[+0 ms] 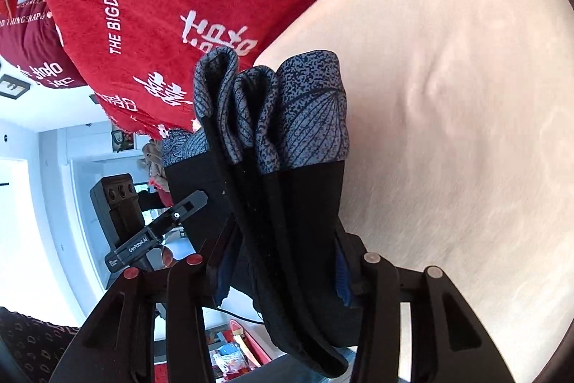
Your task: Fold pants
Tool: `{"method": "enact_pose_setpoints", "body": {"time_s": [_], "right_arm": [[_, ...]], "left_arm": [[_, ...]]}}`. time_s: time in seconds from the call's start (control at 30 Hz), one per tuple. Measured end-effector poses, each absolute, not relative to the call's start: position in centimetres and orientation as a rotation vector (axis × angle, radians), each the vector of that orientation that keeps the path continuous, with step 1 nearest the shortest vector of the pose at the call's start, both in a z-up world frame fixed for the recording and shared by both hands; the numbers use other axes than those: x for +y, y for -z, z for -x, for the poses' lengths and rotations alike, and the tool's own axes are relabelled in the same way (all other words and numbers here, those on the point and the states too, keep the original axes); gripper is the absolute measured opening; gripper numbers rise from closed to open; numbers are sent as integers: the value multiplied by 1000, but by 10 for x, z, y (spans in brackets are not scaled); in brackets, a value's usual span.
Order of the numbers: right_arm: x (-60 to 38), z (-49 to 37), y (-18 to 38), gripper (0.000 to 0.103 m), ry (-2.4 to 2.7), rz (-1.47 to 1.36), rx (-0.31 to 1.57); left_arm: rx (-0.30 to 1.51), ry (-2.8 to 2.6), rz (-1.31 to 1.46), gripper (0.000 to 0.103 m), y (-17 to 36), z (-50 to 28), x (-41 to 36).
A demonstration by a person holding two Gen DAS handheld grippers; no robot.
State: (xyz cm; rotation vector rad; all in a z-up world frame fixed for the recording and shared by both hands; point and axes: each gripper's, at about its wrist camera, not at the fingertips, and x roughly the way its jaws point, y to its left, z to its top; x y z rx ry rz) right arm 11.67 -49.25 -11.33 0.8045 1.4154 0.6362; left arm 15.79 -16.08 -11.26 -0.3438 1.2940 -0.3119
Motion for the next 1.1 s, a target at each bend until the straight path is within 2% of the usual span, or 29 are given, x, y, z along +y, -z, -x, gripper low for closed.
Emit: {"method": "enact_pose_setpoints", "body": {"time_s": [0.33,0.4,0.43,0.5,0.53,0.57,0.63,0.67,0.7,0.9,1.1], "right_arm": [[-435,-81,130,49,-594,-788,1453],[-423,-83,135,51,-582,-753,1462],[-421,-82,139,52,-572,-725,1466],[-419,-84,147,56,-507,-685,1468],[-422,-84,151,58,-486,-689,1467],[-424,-84,155,62,-457,-691,1464],[-426,-82,160,69,-404,-651,1470],[-426,-82,162,76,-372,-616,1470],[-427,-81,163,80,-344,-592,1470],[-418,-74,143,84,-228,-426,1444],[-410,-51,120,84,-134,-317,1490]], "left_arm": [[1319,270,332,64,139,-111,-120],[1324,234,309,70,152,-107,-114],[1324,198,283,77,159,-106,-111],[1305,149,227,80,169,-103,-107],[1293,149,228,89,172,-102,-105],[1286,135,231,98,175,-102,-101],[1288,134,253,100,179,-103,-97],[1287,138,261,103,181,-103,-96],[1283,130,256,103,182,-103,-95],[1292,81,182,103,168,-97,-99],[1291,54,93,103,139,-71,-102]]}}
